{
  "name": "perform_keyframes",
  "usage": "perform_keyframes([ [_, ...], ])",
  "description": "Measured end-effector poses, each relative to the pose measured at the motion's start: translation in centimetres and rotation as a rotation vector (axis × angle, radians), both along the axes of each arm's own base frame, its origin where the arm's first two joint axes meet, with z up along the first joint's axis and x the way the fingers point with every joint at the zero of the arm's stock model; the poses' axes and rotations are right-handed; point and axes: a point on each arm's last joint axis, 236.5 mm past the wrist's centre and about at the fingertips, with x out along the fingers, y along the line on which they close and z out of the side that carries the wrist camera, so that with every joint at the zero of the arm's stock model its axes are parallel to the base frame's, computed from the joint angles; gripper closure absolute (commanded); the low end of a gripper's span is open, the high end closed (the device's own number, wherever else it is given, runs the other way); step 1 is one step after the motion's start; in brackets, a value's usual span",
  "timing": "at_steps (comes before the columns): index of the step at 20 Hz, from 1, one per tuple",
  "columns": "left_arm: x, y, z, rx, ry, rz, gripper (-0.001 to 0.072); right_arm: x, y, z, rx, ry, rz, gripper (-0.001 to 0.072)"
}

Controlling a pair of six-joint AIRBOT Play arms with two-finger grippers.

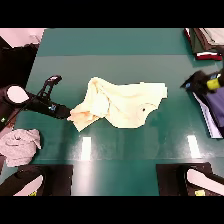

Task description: Fold the shirts.

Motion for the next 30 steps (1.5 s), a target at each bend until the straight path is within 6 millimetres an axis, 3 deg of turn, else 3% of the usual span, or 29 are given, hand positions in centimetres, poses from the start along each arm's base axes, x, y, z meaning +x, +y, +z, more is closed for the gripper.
perform_keyframes([
  [4,0.0,0.0,0.2,-0.001,0.000,-0.002,0.0680,-5.5,5.6,-5.5,0.031,0.090,0.009,0.0305],
  [8,-0.2,-0.1,0.2,-0.002,0.008,-0.006,0.0681,-9.3,10.5,-10.6,0.080,0.164,0.014,0.0305],
  [11,-0.5,-0.1,0.2,-0.001,0.019,-0.010,0.0681,-9.9,12.8,-13.0,0.108,0.181,-0.005,0.0305],
  [15,-0.8,-0.1,0.1,0.000,0.033,-0.016,0.0681,-9.3,14.8,-15.1,0.118,0.184,-0.031,0.0305],
  [20,-1.0,-0.1,0.0,0.001,0.041,-0.020,0.0681,-7.5,17.0,-15.5,0.122,0.166,-0.015,0.0311],
  [22,-1.0,-0.1,0.0,0.001,0.041,-0.020,0.0681,-6.8,17.5,-15.8,0.115,0.161,-0.006,0.0595],
  [23,-1.0,-0.1,0.0,0.001,0.041,-0.020,0.0681,-6.5,17.6,-15.9,0.108,0.160,-0.001,0.0695],
  [27,-0.6,0.1,0.6,0.010,0.019,-0.026,0.0681,-4.8,18.1,-14.5,0.112,0.094,0.031,0.0694],
  [29,0.8,0.5,2.6,0.032,-0.040,-0.033,0.0681,-2.7,17.7,-11.4,0.133,0.000,0.028,0.0695],
  [30,1.8,0.7,4.4,0.046,-0.092,-0.037,0.0681,-1.3,17.3,-8.7,0.149,-0.068,0.023,0.0695],
])
